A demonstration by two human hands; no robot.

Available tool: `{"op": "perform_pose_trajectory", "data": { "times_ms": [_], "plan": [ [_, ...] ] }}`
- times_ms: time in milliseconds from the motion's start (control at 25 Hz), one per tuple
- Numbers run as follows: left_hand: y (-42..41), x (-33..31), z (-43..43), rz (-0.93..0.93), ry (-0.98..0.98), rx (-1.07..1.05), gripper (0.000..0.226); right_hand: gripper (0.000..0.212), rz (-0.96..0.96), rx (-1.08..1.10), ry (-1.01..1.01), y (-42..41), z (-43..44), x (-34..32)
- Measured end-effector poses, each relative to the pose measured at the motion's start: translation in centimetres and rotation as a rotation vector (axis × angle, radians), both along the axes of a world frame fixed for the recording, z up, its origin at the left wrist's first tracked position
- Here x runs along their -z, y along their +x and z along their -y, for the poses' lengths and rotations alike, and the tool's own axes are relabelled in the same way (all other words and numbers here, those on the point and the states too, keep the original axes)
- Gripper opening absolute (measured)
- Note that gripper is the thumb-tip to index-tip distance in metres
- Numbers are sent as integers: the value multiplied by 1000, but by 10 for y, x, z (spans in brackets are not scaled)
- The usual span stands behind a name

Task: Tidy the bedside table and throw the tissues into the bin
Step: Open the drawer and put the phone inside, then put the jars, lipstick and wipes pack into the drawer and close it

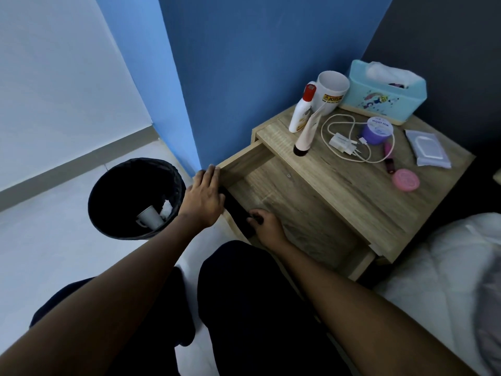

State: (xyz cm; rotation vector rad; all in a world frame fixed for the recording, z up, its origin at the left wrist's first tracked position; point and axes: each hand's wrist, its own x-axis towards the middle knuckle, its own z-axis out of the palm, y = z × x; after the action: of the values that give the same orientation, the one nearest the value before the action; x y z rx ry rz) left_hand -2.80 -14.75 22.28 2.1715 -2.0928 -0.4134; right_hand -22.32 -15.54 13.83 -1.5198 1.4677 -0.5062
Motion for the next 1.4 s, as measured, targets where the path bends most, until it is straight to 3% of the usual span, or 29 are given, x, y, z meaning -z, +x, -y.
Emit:
{"op": "perform_pose_trajectory", "data": {
  "times_ms": [200, 360, 600, 840, 1000, 1160, 1400],
  "plan": [
    [6, -2, -3, 112, 70, 24, 68, 25, 84, 59, -11, 1, -7, -28],
    [-3, -23, 2, 149, 43, 22, 69, 21, 141, 41, -160, -21, -6, -80],
    [-100, -82, 27, -82, -179, 166, 61, 8, 155, 286, -466, -116, 11, -140],
    [-214, -90, 63, -186, -186, 359, 63, 27, -64, 546, -671, -220, 51, -153],
    [-264, -84, 94, -162, -166, 418, 69, 58, -210, 626, -596, -253, 74, -141],
    [-293, -84, 138, -210, -193, 393, 59, 74, -196, 634, -527, -263, 88, -119],
    [-326, -91, 198, -213, -341, 314, 50, 79, -141, 688, -476, -268, 93, -96]
  ]
}}
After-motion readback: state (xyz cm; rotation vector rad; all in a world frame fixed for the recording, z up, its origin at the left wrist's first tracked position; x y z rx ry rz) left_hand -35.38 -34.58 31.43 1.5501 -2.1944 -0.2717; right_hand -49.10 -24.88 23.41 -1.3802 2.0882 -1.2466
